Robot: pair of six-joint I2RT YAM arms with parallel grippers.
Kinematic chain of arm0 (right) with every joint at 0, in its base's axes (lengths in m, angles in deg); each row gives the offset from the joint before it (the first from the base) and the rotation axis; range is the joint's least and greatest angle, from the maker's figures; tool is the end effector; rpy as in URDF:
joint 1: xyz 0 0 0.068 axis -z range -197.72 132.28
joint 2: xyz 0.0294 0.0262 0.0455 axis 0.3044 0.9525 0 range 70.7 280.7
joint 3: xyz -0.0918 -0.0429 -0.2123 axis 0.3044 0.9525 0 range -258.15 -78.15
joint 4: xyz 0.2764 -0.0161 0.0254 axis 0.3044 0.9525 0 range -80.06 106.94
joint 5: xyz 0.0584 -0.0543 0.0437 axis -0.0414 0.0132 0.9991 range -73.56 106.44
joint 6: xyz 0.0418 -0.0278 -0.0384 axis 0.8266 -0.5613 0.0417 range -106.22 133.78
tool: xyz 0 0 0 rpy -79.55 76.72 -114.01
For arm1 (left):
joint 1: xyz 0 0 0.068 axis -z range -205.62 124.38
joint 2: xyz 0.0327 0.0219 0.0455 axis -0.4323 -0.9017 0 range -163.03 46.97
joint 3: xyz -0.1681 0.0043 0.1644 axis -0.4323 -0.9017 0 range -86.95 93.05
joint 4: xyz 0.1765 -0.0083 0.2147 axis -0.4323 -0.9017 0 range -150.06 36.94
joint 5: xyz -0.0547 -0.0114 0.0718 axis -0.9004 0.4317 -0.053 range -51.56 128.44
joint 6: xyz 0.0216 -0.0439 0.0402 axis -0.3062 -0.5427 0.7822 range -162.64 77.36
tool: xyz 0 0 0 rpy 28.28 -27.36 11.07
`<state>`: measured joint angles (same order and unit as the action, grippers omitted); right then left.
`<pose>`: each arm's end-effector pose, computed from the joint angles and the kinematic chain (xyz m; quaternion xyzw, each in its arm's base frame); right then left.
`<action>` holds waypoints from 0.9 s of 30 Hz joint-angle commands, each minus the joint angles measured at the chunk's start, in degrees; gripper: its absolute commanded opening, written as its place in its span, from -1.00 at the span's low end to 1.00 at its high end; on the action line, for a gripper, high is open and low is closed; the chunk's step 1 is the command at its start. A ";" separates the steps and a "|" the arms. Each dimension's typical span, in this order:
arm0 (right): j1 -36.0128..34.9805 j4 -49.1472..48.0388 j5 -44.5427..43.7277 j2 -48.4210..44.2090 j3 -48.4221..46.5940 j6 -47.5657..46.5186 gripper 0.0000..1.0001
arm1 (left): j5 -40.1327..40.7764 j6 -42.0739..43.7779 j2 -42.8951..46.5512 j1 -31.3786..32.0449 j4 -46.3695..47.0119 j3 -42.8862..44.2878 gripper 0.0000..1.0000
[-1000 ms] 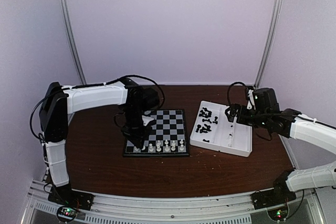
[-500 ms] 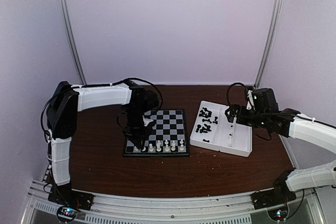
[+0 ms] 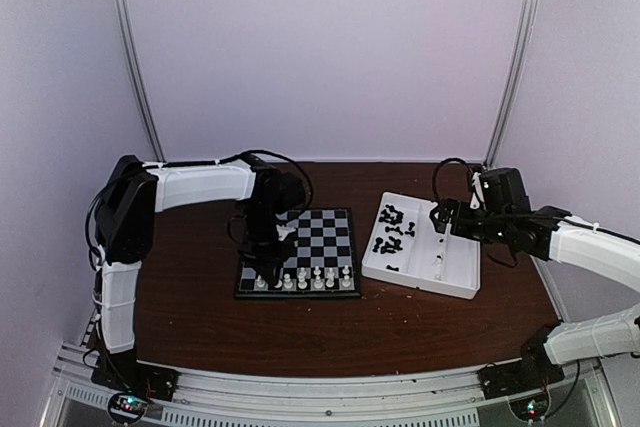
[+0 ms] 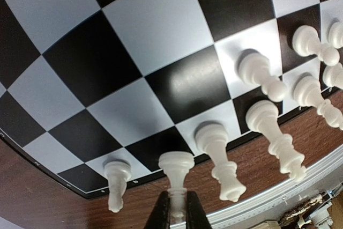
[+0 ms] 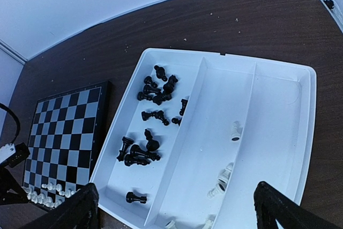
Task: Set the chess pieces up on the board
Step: Place the chess piece on the chessboard.
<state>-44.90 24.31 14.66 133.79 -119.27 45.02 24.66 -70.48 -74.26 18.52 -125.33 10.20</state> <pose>0.2524 0.1278 0.1989 0.0387 0.8914 0.2081 0.4006 0.2700 -0.2781 0.1328 -0.1339 -0.9822 0.0646 0.1149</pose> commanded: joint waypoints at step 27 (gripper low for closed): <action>0.98 -1.82 1.69 0.57 0.75 0.46 1.00 | 1.21 -0.77 -1.03 -0.81 -2.39 0.90 -0.74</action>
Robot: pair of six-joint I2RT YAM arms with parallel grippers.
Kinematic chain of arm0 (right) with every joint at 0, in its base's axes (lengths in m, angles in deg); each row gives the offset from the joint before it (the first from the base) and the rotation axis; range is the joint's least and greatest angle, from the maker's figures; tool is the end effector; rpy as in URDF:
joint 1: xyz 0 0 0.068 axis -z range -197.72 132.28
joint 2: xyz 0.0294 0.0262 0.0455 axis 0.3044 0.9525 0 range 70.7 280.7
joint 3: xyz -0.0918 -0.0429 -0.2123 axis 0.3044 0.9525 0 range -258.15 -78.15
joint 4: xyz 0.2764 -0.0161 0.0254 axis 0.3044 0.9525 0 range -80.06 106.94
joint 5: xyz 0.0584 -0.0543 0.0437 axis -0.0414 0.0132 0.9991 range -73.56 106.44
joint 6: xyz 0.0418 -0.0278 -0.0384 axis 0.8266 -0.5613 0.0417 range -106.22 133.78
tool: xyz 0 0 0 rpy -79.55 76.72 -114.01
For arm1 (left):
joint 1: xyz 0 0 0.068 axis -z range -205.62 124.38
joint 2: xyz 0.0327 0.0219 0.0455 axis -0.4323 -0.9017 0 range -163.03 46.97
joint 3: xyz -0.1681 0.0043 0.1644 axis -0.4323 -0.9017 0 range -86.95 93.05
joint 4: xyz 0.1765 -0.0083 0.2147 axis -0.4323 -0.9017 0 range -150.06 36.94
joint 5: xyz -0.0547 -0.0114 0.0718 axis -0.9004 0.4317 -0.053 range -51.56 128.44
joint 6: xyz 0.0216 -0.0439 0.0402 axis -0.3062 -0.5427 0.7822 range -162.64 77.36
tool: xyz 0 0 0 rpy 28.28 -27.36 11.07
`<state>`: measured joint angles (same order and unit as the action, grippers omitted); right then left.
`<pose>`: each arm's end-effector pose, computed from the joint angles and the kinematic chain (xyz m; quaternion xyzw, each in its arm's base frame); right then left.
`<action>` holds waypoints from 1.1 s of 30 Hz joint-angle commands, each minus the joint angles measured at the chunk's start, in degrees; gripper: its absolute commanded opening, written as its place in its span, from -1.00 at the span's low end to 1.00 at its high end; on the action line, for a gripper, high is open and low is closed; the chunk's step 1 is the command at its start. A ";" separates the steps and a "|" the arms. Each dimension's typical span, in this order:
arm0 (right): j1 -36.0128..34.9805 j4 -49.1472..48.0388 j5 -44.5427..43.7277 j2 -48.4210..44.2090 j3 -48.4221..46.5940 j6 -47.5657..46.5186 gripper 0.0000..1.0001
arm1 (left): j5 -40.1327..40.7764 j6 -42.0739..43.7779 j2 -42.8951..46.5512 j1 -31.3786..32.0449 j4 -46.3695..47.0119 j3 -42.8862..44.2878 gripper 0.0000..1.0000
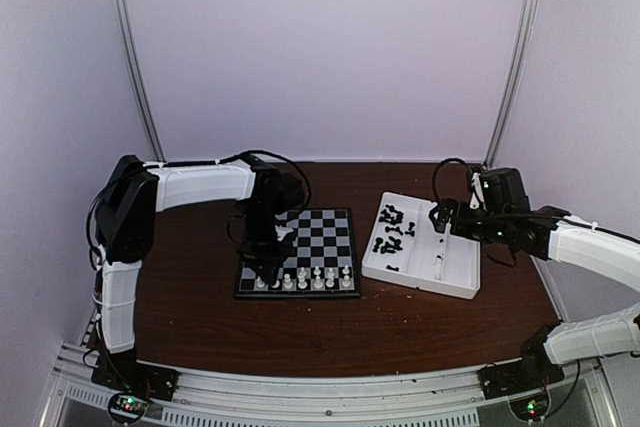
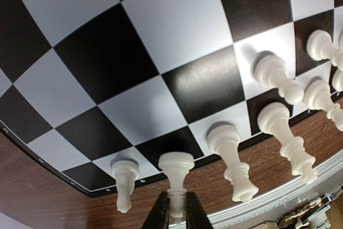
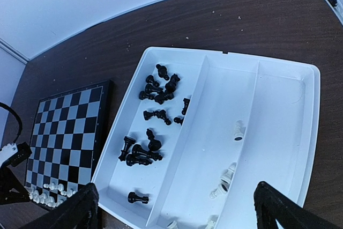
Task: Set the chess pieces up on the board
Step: Place the chess piece on the chessboard.
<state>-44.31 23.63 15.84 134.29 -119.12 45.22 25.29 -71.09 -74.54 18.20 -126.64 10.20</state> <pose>0.2545 0.1267 0.1968 0.0402 0.8913 0.2149 0.3971 0.2700 -0.2744 0.1312 -0.1246 -0.9832 0.0517 0.1229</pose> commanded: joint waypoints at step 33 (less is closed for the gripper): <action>0.71 -1.44 2.73 0.20 0.21 1.25 1.00 | -1.01 -0.82 3.38 -0.48 1.55 -0.89 -0.48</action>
<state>-44.03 23.39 18.01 134.45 -119.01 45.70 25.42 -71.61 -73.17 18.20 -126.16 10.57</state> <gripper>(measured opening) 0.997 0.263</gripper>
